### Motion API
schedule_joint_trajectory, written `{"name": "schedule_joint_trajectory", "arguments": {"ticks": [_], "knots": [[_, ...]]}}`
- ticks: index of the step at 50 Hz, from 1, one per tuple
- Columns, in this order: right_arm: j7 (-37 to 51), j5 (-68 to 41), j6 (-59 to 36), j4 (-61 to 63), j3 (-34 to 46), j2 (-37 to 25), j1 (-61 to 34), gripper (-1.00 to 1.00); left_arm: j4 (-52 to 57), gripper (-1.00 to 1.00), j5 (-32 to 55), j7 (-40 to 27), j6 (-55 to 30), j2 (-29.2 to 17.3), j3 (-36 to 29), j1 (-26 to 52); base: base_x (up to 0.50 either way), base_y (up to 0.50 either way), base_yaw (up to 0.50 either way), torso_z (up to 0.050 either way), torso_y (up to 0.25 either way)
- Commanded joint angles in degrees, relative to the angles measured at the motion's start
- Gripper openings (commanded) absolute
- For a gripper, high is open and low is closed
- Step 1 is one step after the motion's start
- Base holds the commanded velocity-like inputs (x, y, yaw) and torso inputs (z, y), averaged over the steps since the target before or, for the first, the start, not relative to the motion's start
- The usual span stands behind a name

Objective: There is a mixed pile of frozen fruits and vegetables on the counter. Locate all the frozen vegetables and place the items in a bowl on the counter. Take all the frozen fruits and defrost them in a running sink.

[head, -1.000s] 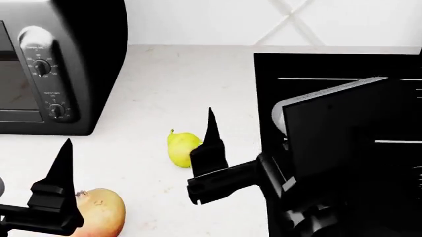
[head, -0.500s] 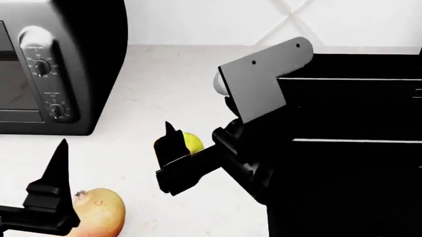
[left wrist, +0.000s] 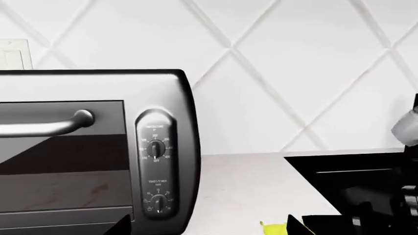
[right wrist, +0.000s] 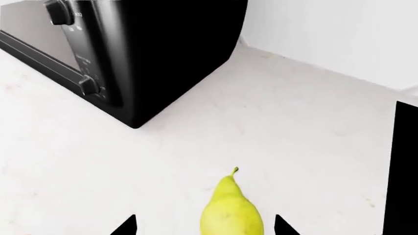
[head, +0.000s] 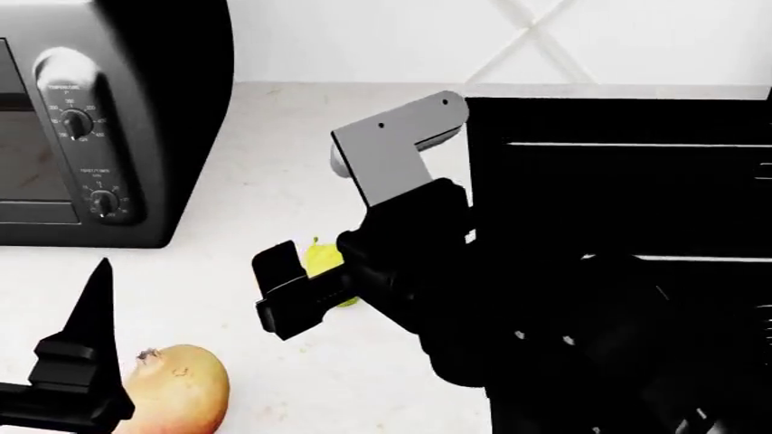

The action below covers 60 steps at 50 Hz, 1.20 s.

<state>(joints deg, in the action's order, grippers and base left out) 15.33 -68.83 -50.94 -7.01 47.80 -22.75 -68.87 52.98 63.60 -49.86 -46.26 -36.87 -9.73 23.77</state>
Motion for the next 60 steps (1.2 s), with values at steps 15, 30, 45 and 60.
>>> {"name": "schedule_joint_trajectory", "arguments": {"ticks": [15,30,45,60], "knots": [[-8.1,10.43,5.88,-17.57,7.56,7.59,-0.06,1.0,-4.13,1.0,-4.63,0.95,-0.1,3.54,-4.62,3.26,0.0,0.0,0.0,0.0,0.0],[-10.98,12.15,7.96,-23.78,8.94,10.02,0.48,1.0,-1.76,1.0,-1.34,-0.26,0.45,0.75,-1.79,1.57,0.0,0.0,0.0,0.0,0.0],[-12.58,13.94,9.57,-28.37,10.09,11.63,0.0,1.0,-1.35,1.0,-0.93,-0.46,0.81,0.08,-1.65,1.13,0.0,0.0,0.0,0.0,0.0],[-17.58,18.14,14.63,-39.97,12.77,16.13,-0.76,1.0,0.15,1.0,0.17,-0.17,2.31,-2.12,0.18,-1.45,0.0,0.0,0.0,0.0,0.0]]}}
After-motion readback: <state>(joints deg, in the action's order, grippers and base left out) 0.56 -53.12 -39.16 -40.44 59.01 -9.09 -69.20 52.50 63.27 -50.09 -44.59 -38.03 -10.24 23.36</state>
